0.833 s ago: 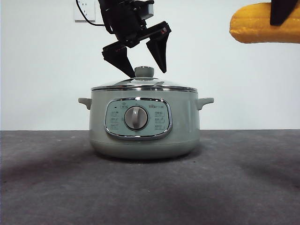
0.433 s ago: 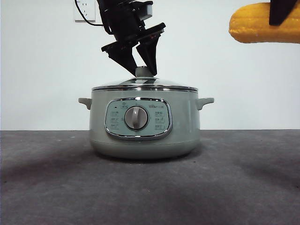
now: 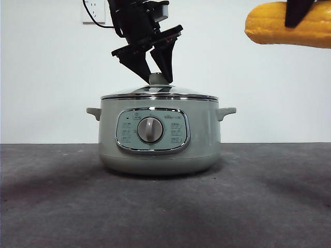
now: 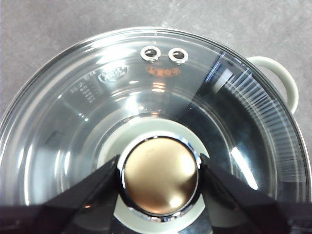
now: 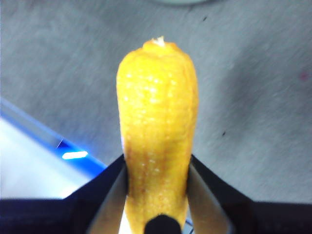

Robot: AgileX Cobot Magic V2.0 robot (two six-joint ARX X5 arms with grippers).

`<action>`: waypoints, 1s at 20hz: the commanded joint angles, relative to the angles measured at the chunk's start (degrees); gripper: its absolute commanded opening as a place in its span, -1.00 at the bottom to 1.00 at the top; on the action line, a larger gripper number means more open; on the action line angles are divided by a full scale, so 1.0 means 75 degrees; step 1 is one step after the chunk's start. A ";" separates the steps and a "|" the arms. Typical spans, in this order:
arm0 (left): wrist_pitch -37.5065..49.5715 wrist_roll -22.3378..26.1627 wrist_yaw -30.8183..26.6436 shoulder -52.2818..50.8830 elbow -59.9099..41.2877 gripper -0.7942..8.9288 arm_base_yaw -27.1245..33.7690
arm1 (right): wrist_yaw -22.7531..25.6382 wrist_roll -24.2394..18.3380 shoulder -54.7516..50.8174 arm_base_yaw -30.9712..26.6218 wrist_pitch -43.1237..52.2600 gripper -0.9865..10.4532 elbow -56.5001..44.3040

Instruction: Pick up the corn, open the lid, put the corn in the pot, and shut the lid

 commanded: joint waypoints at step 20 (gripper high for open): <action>-0.0283 0.0504 -0.0507 -0.1492 0.0003 -0.85 0.2751 | 0.0044 -0.0778 0.6849 -0.0516 -0.0423 -0.85 0.7790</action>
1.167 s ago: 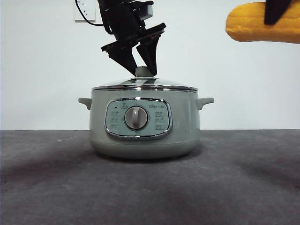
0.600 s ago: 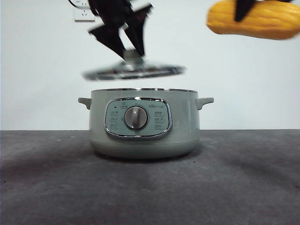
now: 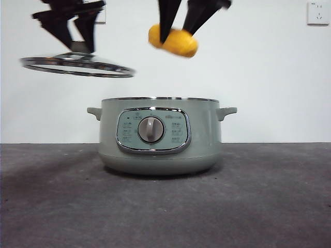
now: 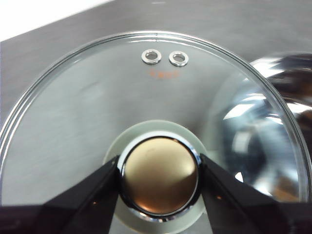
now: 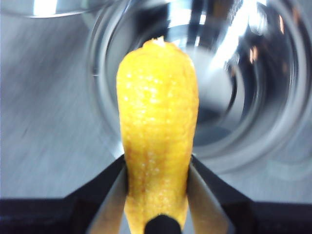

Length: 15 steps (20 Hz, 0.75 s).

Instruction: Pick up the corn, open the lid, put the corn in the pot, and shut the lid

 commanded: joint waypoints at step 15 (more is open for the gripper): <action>0.0309 0.0096 0.0227 -0.0140 0.0064 -0.85 0.1405 | -0.0440 -0.0367 0.3675 -0.0799 0.0388 -0.85 0.1985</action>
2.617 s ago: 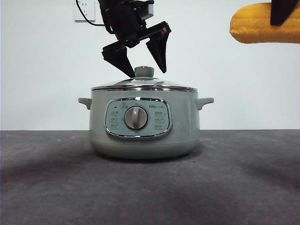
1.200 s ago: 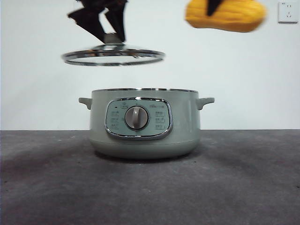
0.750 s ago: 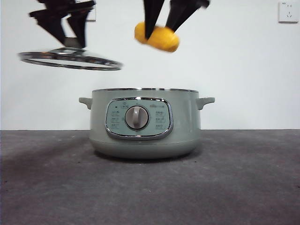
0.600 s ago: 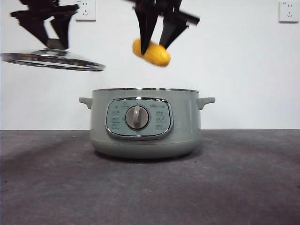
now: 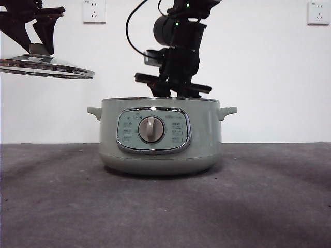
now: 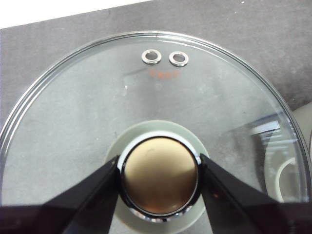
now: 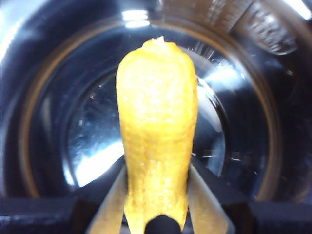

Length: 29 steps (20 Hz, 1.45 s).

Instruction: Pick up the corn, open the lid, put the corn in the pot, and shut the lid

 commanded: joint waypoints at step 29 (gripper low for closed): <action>-0.0256 -0.0224 0.0801 -0.0137 0.0061 -0.85 -0.1539 | 0.1349 -0.0041 -0.2576 0.0484 -0.1457 -0.84 0.0015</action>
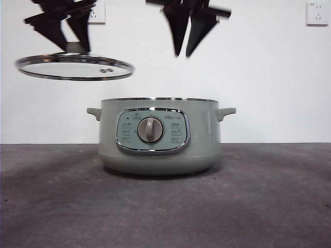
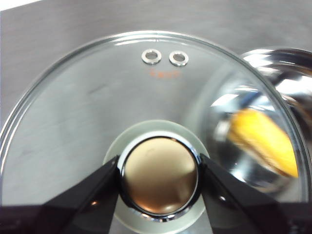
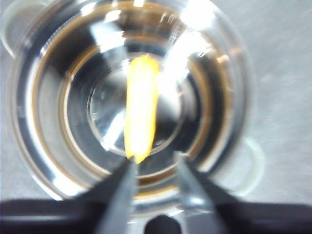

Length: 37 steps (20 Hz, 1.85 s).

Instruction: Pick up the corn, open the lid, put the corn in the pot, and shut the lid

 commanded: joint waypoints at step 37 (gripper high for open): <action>0.0848 -0.0909 -0.0790 0.1699 0.0058 -0.85 -0.2879 | 0.0163 0.1186 -0.8827 0.0017 0.0609 -0.84 -0.9262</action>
